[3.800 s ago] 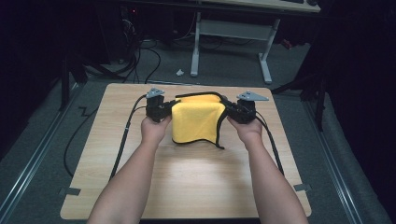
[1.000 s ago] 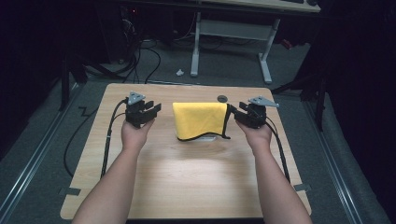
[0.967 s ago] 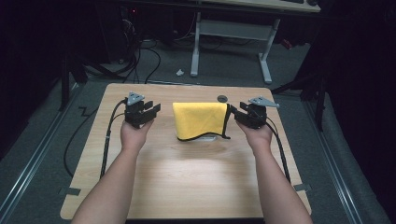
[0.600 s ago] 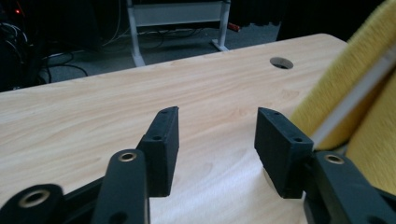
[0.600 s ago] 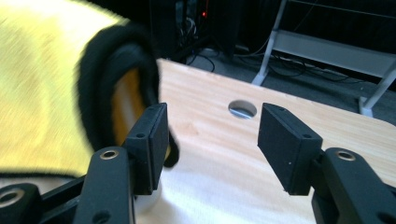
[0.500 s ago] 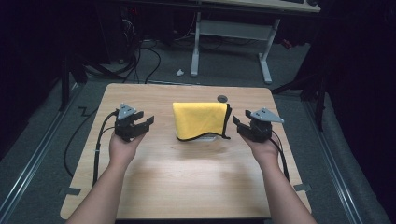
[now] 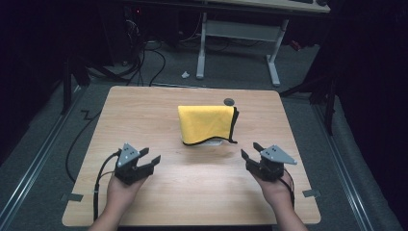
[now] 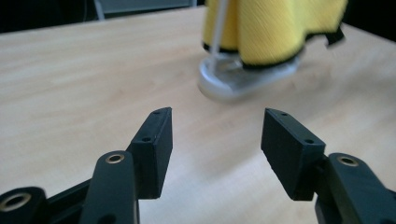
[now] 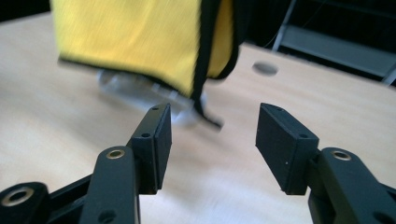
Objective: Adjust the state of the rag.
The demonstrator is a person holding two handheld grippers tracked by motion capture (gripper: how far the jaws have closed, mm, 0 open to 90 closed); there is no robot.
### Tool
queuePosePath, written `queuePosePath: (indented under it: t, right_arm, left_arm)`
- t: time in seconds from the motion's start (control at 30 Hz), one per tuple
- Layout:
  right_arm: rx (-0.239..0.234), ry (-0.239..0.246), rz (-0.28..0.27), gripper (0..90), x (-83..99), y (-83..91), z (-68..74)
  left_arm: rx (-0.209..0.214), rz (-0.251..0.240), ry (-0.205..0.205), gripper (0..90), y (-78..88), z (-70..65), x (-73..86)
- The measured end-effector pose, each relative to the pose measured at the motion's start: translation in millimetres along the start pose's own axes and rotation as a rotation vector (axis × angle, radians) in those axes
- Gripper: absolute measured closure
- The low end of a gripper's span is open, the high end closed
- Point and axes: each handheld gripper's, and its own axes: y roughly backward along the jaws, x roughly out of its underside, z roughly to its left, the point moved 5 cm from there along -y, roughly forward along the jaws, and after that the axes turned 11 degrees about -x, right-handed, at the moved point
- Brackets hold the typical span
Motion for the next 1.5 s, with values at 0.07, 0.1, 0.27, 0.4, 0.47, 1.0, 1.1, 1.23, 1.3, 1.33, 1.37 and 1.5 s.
queuePosePath:
  t: [0.07,0.1,0.27,0.4,0.47,1.0,1.1,1.23,1.3,1.33,1.37,1.5]
  right_arm:
    - [-0.003,0.011,0.028,44.4,14.6,0.6,8.3]
    - [-0.005,0.016,0.037,44.4,21.8,0.9,12.6]
    - [-0.017,0.019,0.093,43.8,53.2,4.4,31.9]
    - [-0.028,0.021,0.129,44.7,74.8,8.4,41.4]
    - [-0.025,0.029,0.151,44.5,77.5,7.1,42.1]
    - [-0.002,-0.036,0.095,45.7,31.4,-31.6,12.9]
    - [0.003,-0.097,0.096,45.1,11.0,-58.1,-3.7]
    - [-0.005,-0.130,0.090,45.1,8.5,-69.6,-1.2]
    - [-0.010,-0.106,0.101,45.1,14.6,-69.9,5.7]
    - [-0.010,-0.099,0.110,45.0,17.8,-69.3,8.4]
    - [-0.011,-0.094,0.112,45.0,20.2,-68.0,10.3]
    - [-0.012,-0.077,0.107,45.1,24.5,-59.8,15.3]
  left_arm:
    - [0.013,0.023,-0.014,43.0,5.1,-10.4,12.6]
    - [0.021,0.036,-0.022,42.9,7.3,-15.3,19.1]
    - [0.059,0.109,-0.082,41.6,18.5,-36.8,49.8]
    - [0.084,0.164,-0.079,41.2,19.2,-46.9,60.0]
    - [0.070,0.161,-0.098,41.2,17.1,-47.9,59.0]
    - [0.096,0.126,-0.038,41.5,22.5,-41.5,51.4]
    - [0.098,0.118,-0.008,41.7,24.2,-34.8,51.0]
    - [0.089,0.114,0.011,42.1,25.7,-26.3,50.8]
    - [0.088,0.114,0.012,42.3,25.8,-24.3,51.2]
    - [0.088,0.113,0.012,42.4,25.8,-24.0,51.2]
    - [0.088,0.113,0.013,42.4,25.8,-24.1,51.0]
    - [0.088,0.109,0.011,42.4,27.2,-26.8,49.8]
